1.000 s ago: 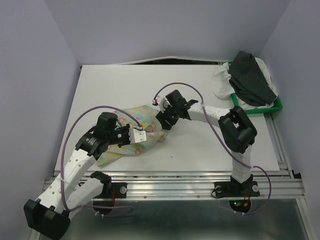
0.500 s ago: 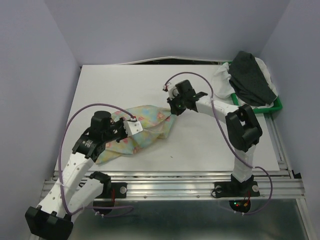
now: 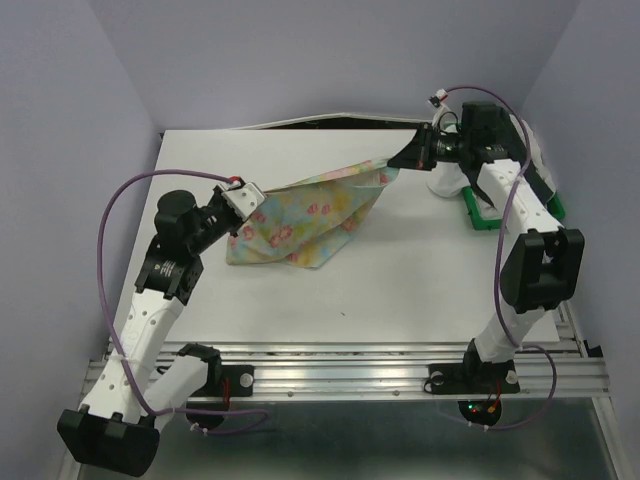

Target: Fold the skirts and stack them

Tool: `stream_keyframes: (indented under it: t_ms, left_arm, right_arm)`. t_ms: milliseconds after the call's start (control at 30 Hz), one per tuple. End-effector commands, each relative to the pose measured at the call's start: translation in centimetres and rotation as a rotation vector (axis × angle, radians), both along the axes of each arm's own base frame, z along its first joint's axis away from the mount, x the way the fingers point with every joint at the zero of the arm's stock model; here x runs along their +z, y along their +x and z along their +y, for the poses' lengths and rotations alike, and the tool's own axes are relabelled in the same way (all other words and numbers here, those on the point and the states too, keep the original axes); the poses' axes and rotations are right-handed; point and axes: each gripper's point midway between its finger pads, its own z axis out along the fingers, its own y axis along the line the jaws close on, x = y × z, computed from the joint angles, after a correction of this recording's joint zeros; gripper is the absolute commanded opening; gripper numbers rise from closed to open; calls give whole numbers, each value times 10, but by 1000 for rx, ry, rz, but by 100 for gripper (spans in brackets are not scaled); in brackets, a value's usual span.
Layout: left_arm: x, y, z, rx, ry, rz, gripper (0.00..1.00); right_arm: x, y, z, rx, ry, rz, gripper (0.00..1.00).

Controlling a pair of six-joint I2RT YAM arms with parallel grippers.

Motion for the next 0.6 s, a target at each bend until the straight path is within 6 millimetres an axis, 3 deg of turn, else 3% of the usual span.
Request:
stream_keyframes:
  t_ms: [0, 67, 100, 200, 333, 400, 567]
  left_arm:
    - [54, 2, 28, 131, -30, -129, 0]
    - [64, -7, 25, 105, -32, -148, 0]
    - [78, -18, 24, 90, -43, -180, 0]
    - [96, -44, 21, 56, -91, -185, 0]
    - [119, -75, 24, 44, -130, -222, 0]
    - [132, -91, 28, 51, -147, -258, 0]
    - [136, -128, 24, -22, -132, -260, 0]
  right_arm:
    - [61, 14, -47, -157, -10, -164, 1]
    - [79, 7, -53, -170, -29, -227, 1]
    - [86, 3, -56, -179, -59, -268, 1]
    - [133, -31, -64, -203, -118, -437, 1]
    - [154, -53, -80, -303, -186, -524, 1]
    - [175, -75, -88, -363, -210, -598, 1]
    - [203, -130, -97, -456, -198, -662, 1]
